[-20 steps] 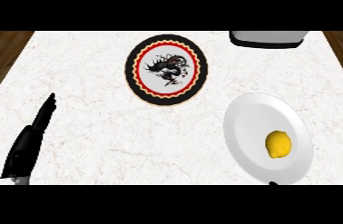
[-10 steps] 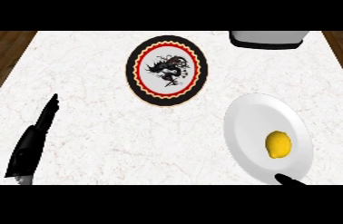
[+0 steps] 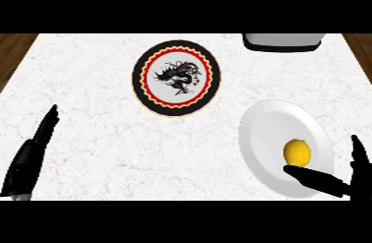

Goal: Pick the lemon from the plate and place it in the plate

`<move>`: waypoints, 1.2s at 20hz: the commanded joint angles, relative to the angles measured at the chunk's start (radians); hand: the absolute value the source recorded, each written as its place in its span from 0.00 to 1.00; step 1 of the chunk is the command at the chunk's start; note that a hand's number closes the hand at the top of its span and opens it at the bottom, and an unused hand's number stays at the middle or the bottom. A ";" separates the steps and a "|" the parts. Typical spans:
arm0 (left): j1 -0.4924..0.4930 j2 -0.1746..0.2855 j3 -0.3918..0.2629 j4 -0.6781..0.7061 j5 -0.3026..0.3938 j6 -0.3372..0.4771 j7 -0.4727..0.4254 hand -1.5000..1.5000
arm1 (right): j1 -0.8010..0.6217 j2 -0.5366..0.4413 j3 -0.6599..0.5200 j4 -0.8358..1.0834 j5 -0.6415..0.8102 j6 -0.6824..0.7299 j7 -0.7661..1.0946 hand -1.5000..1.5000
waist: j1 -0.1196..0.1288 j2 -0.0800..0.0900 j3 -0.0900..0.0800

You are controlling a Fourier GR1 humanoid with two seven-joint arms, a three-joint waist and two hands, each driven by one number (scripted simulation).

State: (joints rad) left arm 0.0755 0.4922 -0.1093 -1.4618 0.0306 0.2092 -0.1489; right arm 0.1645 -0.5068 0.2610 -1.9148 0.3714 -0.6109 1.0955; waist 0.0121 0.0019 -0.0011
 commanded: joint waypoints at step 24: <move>0.060 -0.133 0.132 -0.082 -0.127 -0.119 0.034 0.50 | -0.160 0.246 -0.111 0.370 -0.008 0.150 -0.249 1.00 | -0.009 -0.002 0.001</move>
State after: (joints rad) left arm 0.1074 0.3960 0.0149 -1.5128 -0.0765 0.0993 -0.1199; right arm 0.0347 -0.3088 0.1651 -1.5815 0.3312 -0.4577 0.8785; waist 0.0004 -0.0018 -0.0028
